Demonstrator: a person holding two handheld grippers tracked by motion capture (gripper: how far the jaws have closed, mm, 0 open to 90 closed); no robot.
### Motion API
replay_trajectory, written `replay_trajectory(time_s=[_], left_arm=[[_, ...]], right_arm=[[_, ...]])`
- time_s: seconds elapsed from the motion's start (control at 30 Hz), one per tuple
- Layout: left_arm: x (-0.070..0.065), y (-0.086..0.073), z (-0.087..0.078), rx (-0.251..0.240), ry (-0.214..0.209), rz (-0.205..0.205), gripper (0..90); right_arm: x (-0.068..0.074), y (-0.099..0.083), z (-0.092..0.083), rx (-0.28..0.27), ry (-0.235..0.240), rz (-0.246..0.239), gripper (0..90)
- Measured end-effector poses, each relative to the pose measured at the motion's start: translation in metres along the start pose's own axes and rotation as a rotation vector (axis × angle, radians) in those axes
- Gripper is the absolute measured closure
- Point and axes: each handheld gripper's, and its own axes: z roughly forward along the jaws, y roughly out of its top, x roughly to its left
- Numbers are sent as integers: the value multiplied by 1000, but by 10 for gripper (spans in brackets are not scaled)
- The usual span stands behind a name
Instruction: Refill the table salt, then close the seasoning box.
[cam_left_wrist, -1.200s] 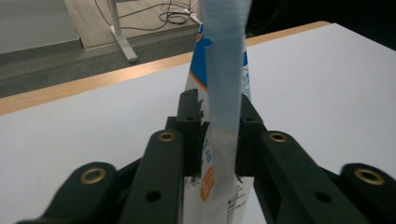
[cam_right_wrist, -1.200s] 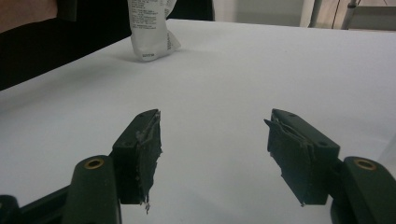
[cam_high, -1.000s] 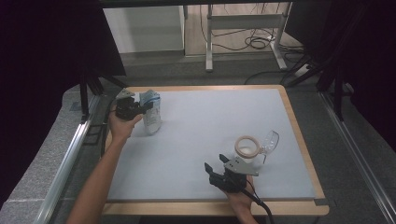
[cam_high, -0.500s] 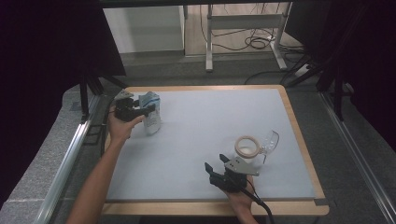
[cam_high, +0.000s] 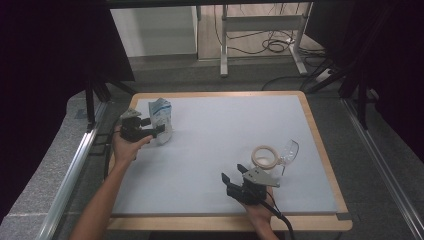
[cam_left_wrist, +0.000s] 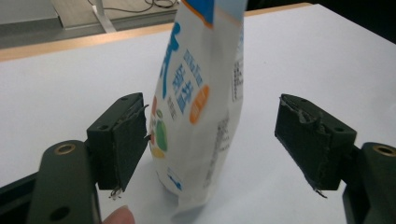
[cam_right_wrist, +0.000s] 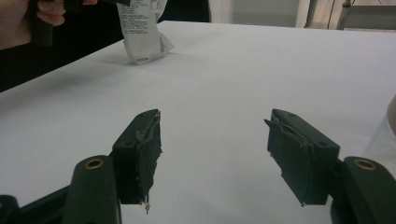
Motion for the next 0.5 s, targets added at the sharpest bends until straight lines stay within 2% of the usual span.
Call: replay_trajectory(time_s=[0.13,0.33,0.4,0.5], left_arm=[[-3,-7,-3,13,26,18,253],[-12,-14,-11,5,21,23,249],[-18,-15,-14,15,37,53,239],[-23,-19,-17,3,18,47,247]], right_arm=[[-2,3,-4,-15,-2,10,356],[-5,7,-10,-35,-3,23,356],[-6,7,-11,-35,0,24,357],[-8,7,-11,-31,13,17,367]])
